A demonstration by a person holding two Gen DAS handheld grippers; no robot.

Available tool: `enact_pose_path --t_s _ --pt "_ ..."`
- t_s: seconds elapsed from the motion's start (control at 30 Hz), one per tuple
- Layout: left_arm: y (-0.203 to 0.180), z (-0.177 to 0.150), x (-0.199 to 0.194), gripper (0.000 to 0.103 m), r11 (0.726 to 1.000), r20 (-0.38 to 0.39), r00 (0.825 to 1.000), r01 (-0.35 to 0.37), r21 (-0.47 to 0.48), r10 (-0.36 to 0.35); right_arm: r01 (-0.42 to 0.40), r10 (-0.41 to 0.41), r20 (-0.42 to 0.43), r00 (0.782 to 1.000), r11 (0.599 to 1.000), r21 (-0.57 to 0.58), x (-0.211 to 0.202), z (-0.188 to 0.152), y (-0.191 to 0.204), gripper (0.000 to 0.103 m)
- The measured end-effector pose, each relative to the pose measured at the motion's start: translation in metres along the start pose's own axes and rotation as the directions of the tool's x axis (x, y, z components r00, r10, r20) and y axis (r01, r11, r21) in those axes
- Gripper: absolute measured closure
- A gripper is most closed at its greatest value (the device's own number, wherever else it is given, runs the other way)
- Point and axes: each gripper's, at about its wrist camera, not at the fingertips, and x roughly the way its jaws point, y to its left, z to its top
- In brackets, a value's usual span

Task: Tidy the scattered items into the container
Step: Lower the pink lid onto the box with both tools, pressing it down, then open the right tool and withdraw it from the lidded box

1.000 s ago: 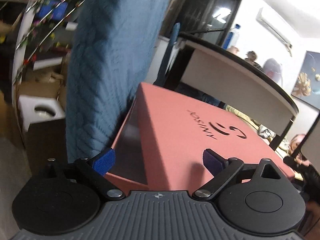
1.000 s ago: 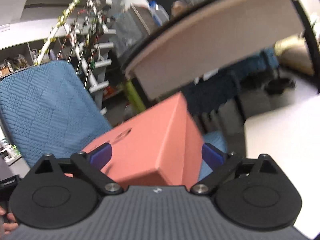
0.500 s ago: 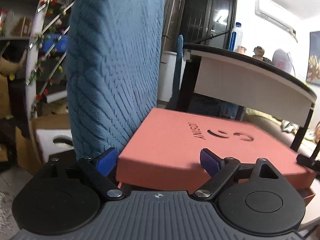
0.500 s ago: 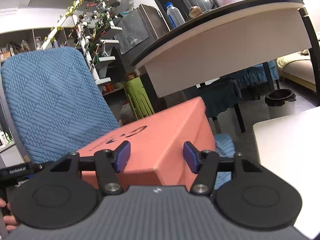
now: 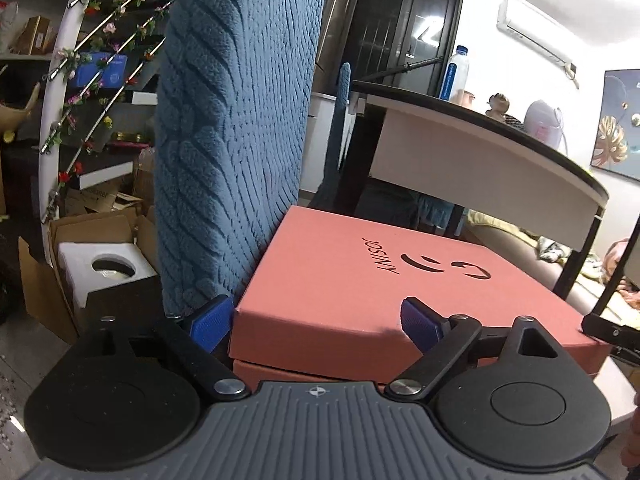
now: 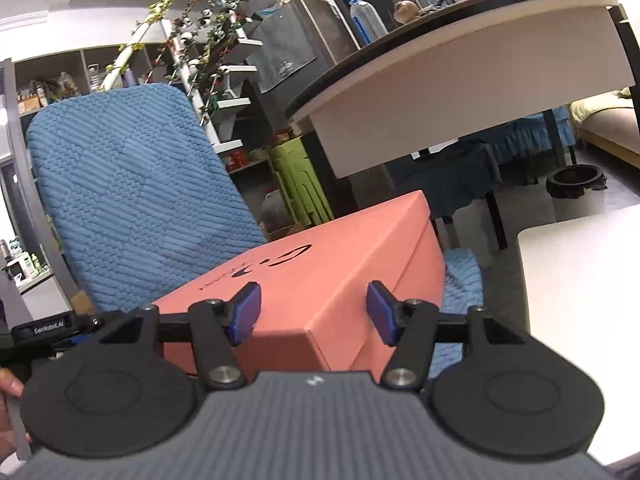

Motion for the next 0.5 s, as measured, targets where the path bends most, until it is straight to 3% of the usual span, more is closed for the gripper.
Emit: enact_pose_path --t_s 0.23,0.33,0.4,0.5 --pt "-0.005 -0.009 0.006 0.011 0.999 -0.046 0.999 -0.024 0.040 0.026 -0.012 0.010 -0.041 0.999 0.999 -0.039 -0.007 -0.006 0.000 0.046" --pt "-0.004 -0.009 0.006 0.010 0.999 -0.044 0.998 -0.037 0.024 0.038 -0.004 0.005 0.004 1.000 0.997 -0.071 -0.018 -0.001 -0.004 0.048" --pt "-0.008 -0.008 0.002 0.010 0.998 -0.020 0.998 -0.059 0.036 0.060 0.096 -0.096 0.000 0.995 0.992 -0.086 -0.009 0.007 -0.023 0.047" --pt "-0.017 -0.005 -0.003 0.009 0.995 0.018 0.997 -0.078 0.055 0.077 0.251 -0.254 -0.007 0.967 0.962 -0.108 0.006 0.019 -0.054 0.047"
